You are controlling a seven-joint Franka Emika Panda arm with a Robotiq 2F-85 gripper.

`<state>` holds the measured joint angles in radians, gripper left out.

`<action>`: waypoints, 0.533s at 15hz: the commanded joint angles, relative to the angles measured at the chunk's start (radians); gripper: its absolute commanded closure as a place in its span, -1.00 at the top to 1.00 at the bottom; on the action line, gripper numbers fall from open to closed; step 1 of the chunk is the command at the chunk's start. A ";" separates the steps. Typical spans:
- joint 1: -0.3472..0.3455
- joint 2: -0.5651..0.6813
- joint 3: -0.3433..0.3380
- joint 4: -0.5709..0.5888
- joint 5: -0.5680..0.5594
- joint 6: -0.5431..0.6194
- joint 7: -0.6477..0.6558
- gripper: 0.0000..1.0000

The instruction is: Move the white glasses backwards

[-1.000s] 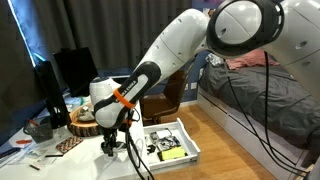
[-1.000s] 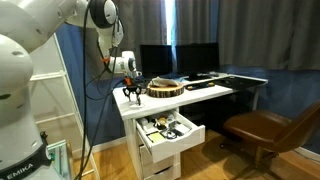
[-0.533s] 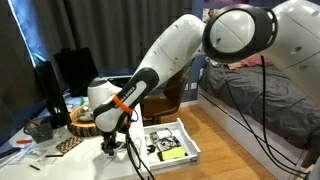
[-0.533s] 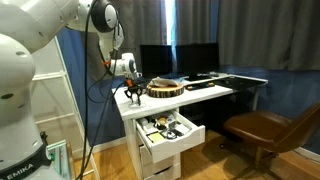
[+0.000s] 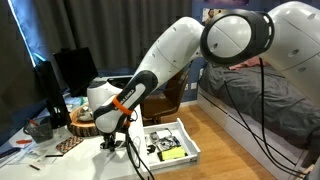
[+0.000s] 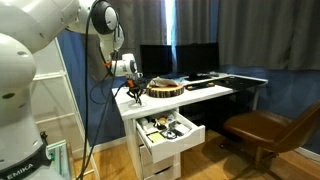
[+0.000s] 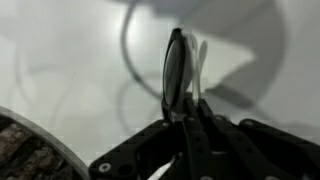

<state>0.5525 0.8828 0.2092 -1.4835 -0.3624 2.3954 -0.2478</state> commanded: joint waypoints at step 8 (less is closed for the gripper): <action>0.059 -0.043 0.007 0.041 -0.065 0.016 -0.048 -0.97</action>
<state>0.5706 0.8627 0.2132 -1.4768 -0.3831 2.4422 -0.2548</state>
